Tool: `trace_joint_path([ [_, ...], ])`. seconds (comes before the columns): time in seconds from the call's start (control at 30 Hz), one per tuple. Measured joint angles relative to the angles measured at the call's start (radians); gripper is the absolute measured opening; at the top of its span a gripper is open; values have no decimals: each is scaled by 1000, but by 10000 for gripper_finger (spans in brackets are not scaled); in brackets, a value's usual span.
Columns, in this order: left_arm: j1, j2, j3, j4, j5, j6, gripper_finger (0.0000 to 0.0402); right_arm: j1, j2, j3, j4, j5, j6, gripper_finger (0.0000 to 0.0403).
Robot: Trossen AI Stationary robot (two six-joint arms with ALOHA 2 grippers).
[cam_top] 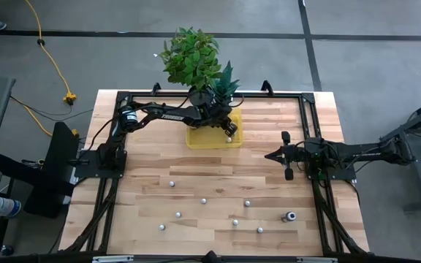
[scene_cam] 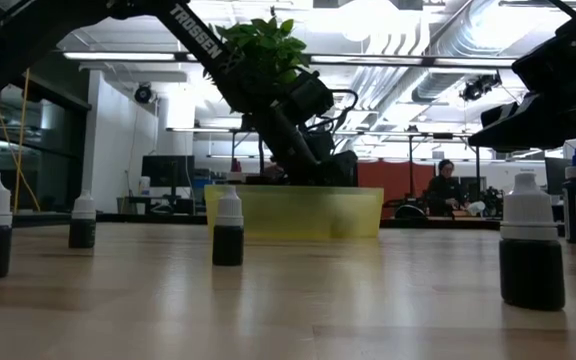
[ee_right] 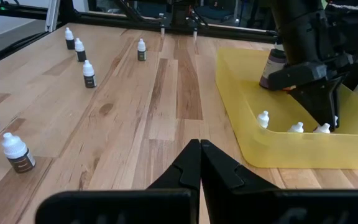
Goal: Pick & Place food coloring
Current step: Put the small violet food coloring bottle into the yellow bin, then put the top left small green food coloring bottle into the yellow bin
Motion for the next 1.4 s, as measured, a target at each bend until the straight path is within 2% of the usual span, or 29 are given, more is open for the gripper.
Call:
trace_joint_path([
  [0.23, -5, 2, -2, -5, 4, 6, 91, 0, 0, 0, 0, 0, 0, 0],
  [0.57, -10, 4, -3, -4, -22, 6, 119, 0, 0, 0, 0, 0, 0, 0],
  [0.97, -10, -93, -3, -23, -21, 59, 146, 0, 0, 0, 0, 0, 0, 0],
  [1.13, -23, -149, -3, -25, 11, 59, 148, 0, 0, 0, 0, 0, 0, 0],
  [1.4, -77, -241, -3, -46, 131, 145, 148, 0, 0, 0, 0, 0, 0, 0],
])
